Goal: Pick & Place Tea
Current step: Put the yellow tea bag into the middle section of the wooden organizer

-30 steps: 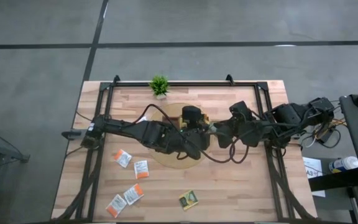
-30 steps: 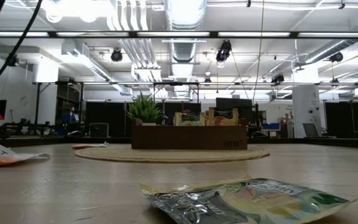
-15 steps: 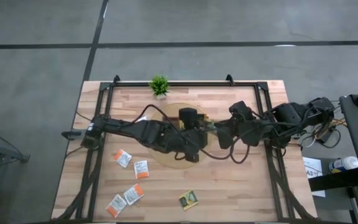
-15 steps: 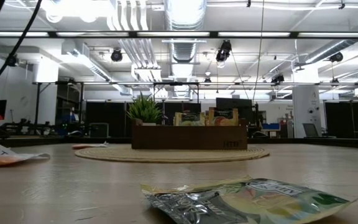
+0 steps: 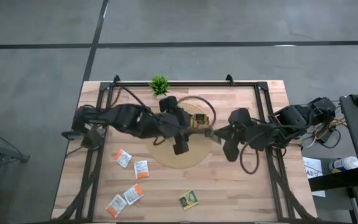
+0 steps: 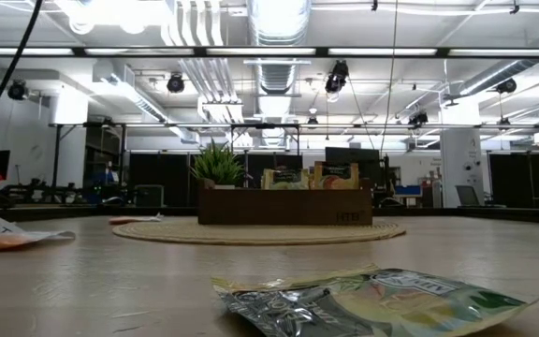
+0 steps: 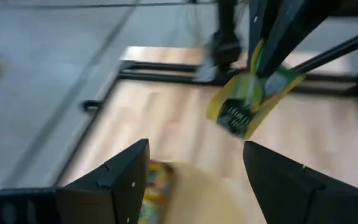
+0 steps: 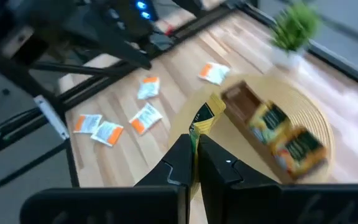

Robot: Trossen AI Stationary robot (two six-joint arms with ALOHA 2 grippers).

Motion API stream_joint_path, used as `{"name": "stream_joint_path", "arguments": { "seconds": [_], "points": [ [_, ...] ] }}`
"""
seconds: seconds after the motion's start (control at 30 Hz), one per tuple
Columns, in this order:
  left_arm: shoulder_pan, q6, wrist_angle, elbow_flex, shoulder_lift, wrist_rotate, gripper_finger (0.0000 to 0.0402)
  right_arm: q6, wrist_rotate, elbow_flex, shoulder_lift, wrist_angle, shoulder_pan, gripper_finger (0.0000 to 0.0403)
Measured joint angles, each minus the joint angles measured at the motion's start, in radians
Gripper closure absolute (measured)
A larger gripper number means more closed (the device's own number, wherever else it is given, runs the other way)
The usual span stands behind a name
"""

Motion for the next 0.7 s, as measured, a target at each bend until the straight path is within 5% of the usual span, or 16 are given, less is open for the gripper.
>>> {"name": "stream_joint_path", "arguments": {
  "seconds": [0.43, 0.7],
  "points": [
    [0.035, -0.203, 0.072, -0.002, -0.022, 0.319, 0.0148, -0.265, 0.012, 0.001, 0.000, 0.132, 0.036, 0.0390],
    [0.054, -0.251, 0.098, -0.017, -0.022, 0.356, 0.0148, -0.411, 0.010, 0.001, 0.000, 0.243, 0.069, 0.0390]
  ]
}}
